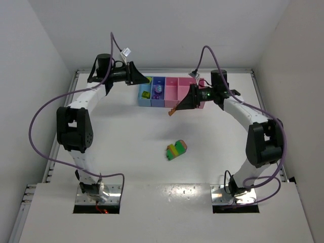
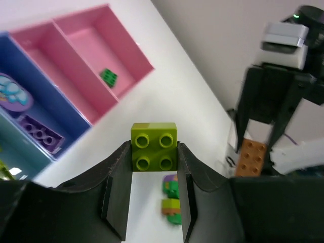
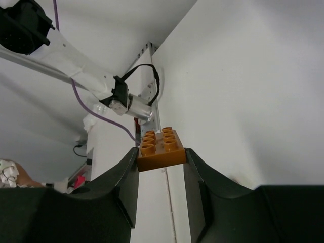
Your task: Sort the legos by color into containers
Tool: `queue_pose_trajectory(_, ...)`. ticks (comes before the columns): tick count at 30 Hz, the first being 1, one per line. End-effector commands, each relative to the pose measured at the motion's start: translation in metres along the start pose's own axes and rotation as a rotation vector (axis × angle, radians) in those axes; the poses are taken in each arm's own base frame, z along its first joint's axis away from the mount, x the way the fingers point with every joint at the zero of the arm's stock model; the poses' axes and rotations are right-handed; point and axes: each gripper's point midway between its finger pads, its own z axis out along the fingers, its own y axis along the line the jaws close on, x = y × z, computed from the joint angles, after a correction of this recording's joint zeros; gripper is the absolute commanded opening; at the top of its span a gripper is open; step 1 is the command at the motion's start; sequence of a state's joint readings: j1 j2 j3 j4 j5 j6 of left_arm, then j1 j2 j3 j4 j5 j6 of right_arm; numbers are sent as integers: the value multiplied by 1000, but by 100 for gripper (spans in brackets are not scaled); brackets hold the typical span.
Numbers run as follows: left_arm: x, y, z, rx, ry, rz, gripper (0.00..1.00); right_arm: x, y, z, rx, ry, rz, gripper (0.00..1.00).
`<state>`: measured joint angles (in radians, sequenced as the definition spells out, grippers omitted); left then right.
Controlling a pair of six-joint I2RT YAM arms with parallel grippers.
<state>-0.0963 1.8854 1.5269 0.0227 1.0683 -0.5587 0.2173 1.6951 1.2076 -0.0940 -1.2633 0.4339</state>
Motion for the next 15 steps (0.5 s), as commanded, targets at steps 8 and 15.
queue_pose_trajectory(8,-22,95,9,-692,-30,181,22,-30,-4,-7,85,-36,-150,2)
queue_pose_trajectory(15,-17,120,16,-918,1,223,46,-47,-12,-11,140,-58,-193,2)
